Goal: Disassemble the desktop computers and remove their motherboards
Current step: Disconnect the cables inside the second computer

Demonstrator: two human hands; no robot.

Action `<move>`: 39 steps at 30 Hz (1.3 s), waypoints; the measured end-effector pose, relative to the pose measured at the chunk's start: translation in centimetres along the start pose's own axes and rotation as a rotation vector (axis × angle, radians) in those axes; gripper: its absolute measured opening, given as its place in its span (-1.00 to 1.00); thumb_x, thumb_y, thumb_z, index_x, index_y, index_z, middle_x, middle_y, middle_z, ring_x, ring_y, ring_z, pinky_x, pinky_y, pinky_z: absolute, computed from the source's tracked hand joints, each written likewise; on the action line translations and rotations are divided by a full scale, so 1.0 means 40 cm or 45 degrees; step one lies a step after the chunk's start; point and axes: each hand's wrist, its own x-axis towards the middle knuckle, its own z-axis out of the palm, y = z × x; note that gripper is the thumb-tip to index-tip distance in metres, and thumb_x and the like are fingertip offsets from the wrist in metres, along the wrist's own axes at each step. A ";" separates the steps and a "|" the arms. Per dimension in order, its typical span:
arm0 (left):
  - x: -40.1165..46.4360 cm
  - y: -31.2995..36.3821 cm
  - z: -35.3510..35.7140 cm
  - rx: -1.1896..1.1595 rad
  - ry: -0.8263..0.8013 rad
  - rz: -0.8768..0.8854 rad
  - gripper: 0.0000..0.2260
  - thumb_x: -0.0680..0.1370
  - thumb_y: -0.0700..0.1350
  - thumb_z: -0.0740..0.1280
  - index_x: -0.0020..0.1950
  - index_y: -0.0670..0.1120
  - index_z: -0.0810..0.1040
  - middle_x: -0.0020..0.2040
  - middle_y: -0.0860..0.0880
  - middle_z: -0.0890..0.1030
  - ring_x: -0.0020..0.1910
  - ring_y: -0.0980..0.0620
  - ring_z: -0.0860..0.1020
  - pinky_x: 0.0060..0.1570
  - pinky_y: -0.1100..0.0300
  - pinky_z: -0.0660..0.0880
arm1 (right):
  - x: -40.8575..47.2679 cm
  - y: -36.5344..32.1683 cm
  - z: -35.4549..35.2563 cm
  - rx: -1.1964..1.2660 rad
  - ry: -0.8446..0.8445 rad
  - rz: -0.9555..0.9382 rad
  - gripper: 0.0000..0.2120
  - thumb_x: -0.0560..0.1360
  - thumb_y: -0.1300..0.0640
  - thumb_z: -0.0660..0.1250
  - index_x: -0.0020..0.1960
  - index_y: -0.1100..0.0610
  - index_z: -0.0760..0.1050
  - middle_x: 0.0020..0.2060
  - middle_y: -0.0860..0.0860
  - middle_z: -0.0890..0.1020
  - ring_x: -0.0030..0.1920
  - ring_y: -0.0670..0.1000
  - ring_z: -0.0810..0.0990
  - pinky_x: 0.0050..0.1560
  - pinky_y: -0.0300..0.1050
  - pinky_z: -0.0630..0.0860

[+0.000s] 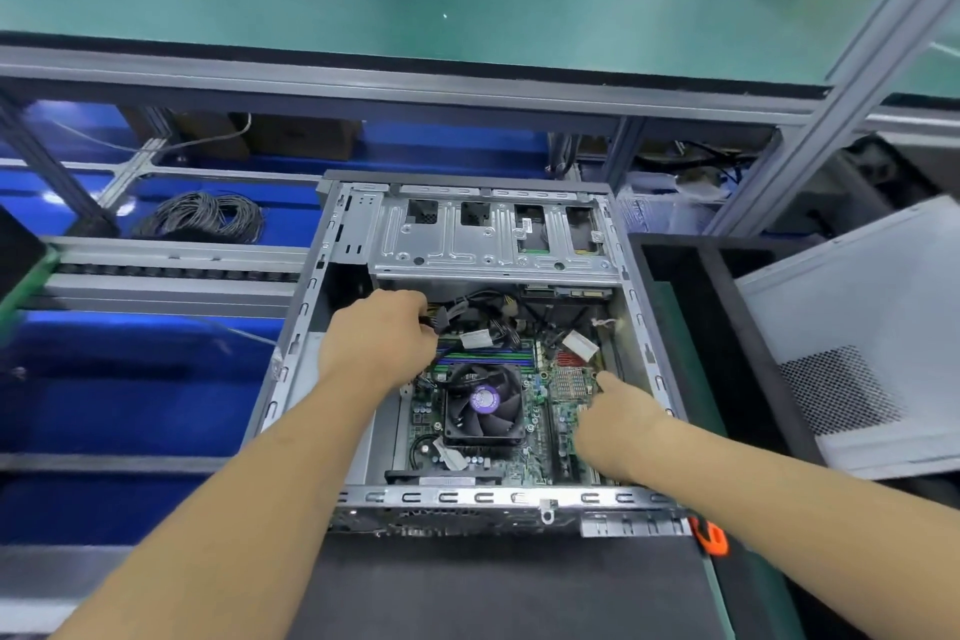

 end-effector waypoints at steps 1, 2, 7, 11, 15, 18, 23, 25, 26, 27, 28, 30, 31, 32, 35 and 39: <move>0.000 0.000 0.000 0.005 -0.003 0.001 -0.91 0.46 -0.05 0.23 -0.25 0.02 0.40 -0.32 0.07 0.49 -0.38 0.05 0.44 -0.36 0.18 0.32 | -0.001 -0.001 0.008 -0.013 0.027 -0.030 -0.82 0.66 0.22 0.17 0.18 0.14 0.51 0.08 0.05 0.64 0.08 0.12 0.55 0.43 0.20 0.16; 0.000 0.000 0.000 0.011 -0.005 0.002 -0.91 0.47 -0.05 0.23 -0.25 0.03 0.40 -0.31 0.07 0.49 -0.38 0.05 0.44 -0.36 0.18 0.31 | -0.001 0.000 0.013 -0.008 0.060 -0.053 -0.86 0.66 0.25 0.17 0.10 0.14 0.50 0.03 0.06 0.65 0.02 0.12 0.55 0.43 0.21 0.16; -0.005 0.002 -0.002 0.012 0.015 0.004 -0.93 0.48 -0.05 0.22 -0.18 0.01 0.46 -0.30 0.06 0.49 -0.33 -0.04 0.49 -0.33 0.16 0.35 | -0.002 0.000 0.023 -0.018 0.163 -0.137 -0.85 0.61 0.35 0.19 -0.05 0.15 0.45 -0.09 0.10 0.63 -0.09 0.12 0.50 0.37 0.25 0.21; -0.003 0.001 0.001 0.046 0.034 0.008 -0.93 0.47 -0.05 0.24 -0.19 0.00 0.48 -0.30 0.05 0.50 -0.35 -0.03 0.48 -0.36 0.16 0.31 | -0.018 0.014 0.006 0.096 0.231 -0.229 -0.78 0.54 0.41 0.18 -0.24 0.20 0.40 -0.29 0.07 0.49 -0.20 0.12 0.44 0.35 0.31 0.20; 0.003 -0.003 0.002 0.063 0.007 -0.007 -0.94 0.46 -0.02 0.28 -0.17 0.02 0.50 -0.31 0.05 0.48 -0.39 0.00 0.44 -0.35 0.16 0.31 | -0.064 0.095 0.000 0.268 0.268 -0.217 -0.71 0.49 0.24 0.31 -0.36 0.12 0.32 -0.40 0.00 0.42 -0.34 0.03 0.39 0.26 0.24 0.28; 0.001 -0.001 0.003 0.069 0.019 0.011 -0.95 0.45 -0.04 0.26 -0.17 0.01 0.49 -0.31 0.05 0.49 -0.38 0.00 0.45 -0.37 0.17 0.32 | -0.054 0.106 -0.002 0.509 0.401 -0.056 -0.66 0.60 -0.11 0.26 -0.27 0.06 0.41 -0.33 -0.06 0.48 -0.22 0.04 0.50 0.22 0.09 0.36; 0.000 0.001 0.002 0.054 -0.003 -0.006 -0.96 0.46 -0.03 0.27 -0.16 0.04 0.49 -0.30 0.07 0.52 -0.35 -0.01 0.50 -0.36 0.18 0.34 | -0.016 0.017 -0.046 0.195 0.912 0.167 -0.84 0.38 0.28 0.27 -0.24 0.05 0.54 -0.16 0.05 0.46 -0.06 0.12 0.43 -0.03 0.03 0.31; 0.002 0.001 0.001 0.047 -0.006 -0.015 -0.96 0.45 -0.02 0.28 -0.18 0.04 0.49 -0.30 0.07 0.53 -0.33 -0.02 0.52 -0.34 0.18 0.38 | -0.002 -0.006 -0.048 0.261 0.872 0.117 -0.81 0.38 0.35 0.25 -0.24 0.06 0.46 -0.27 0.02 0.48 -0.18 0.10 0.48 -0.13 -0.05 0.36; 0.003 0.002 0.002 0.047 -0.006 -0.016 -0.95 0.45 -0.02 0.28 -0.18 0.04 0.49 -0.30 0.07 0.54 -0.32 -0.03 0.53 -0.33 0.17 0.39 | 0.010 -0.014 -0.038 0.403 0.859 0.105 -0.83 0.43 0.33 0.26 -0.18 0.07 0.42 -0.27 0.02 0.49 -0.20 0.11 0.51 -0.14 -0.05 0.44; 0.004 0.002 0.002 0.045 -0.005 -0.015 -0.96 0.45 -0.02 0.28 -0.17 0.04 0.49 -0.30 0.07 0.53 -0.31 -0.04 0.53 -0.33 0.18 0.39 | 0.024 -0.011 -0.025 0.572 0.846 0.094 -0.85 0.47 0.31 0.25 -0.10 0.07 0.37 -0.25 0.01 0.49 -0.20 0.11 0.52 -0.18 -0.03 0.49; 0.003 0.003 0.003 0.040 -0.001 -0.015 -0.96 0.46 -0.02 0.28 -0.17 0.05 0.49 -0.30 0.07 0.53 -0.31 -0.05 0.53 -0.33 0.18 0.37 | 0.032 -0.006 -0.014 0.734 0.839 0.096 -0.84 0.50 0.27 0.25 -0.01 0.06 0.34 -0.24 -0.01 0.48 -0.19 0.10 0.52 -0.23 -0.03 0.49; 0.001 0.001 0.003 0.035 0.010 -0.013 -0.97 0.46 -0.02 0.28 -0.17 0.06 0.49 -0.33 0.08 0.50 -0.33 -0.03 0.51 -0.35 0.18 0.35 | 0.035 -0.003 -0.007 0.949 0.870 0.054 -0.85 0.53 0.18 0.26 0.07 0.04 0.34 -0.22 -0.03 0.48 -0.18 0.06 0.50 -0.25 -0.03 0.47; 0.001 0.001 0.003 0.034 0.016 -0.006 -0.97 0.45 -0.03 0.27 -0.18 0.06 0.49 -0.33 0.08 0.49 -0.34 -0.03 0.50 -0.36 0.18 0.34 | 0.035 -0.002 -0.004 1.016 0.861 0.014 -0.93 0.55 0.11 0.27 -0.01 0.04 0.37 -0.23 -0.05 0.49 -0.18 0.04 0.50 -0.20 -0.02 0.51; 0.002 0.001 0.004 0.032 0.022 0.001 -0.97 0.46 -0.03 0.27 -0.18 0.06 0.49 -0.34 0.08 0.49 -0.34 -0.02 0.49 -0.37 0.18 0.33 | 0.036 0.000 -0.004 1.030 0.812 -0.016 -0.87 0.55 0.06 0.28 -0.15 0.03 0.39 -0.29 -0.06 0.49 -0.22 0.03 0.49 -0.16 -0.02 0.54; 0.002 0.000 0.004 0.038 0.027 0.016 -0.97 0.46 -0.02 0.27 -0.18 0.06 0.48 -0.34 0.09 0.46 -0.33 -0.03 0.49 -0.37 0.18 0.31 | 0.042 0.000 0.000 0.985 0.521 -0.045 -0.60 0.53 0.06 0.33 -0.41 0.13 0.30 -0.51 0.02 0.36 -0.44 0.06 0.38 -0.27 -0.01 0.56; 0.001 0.000 0.004 0.030 0.032 0.023 -0.96 0.46 -0.03 0.26 -0.19 0.05 0.46 -0.33 0.07 0.47 -0.33 -0.04 0.49 -0.35 0.17 0.32 | 0.065 -0.017 0.014 0.871 0.315 -0.098 -0.68 0.48 0.21 0.34 -0.36 0.20 0.29 -0.47 0.07 0.33 -0.44 0.08 0.30 -0.43 -0.13 0.32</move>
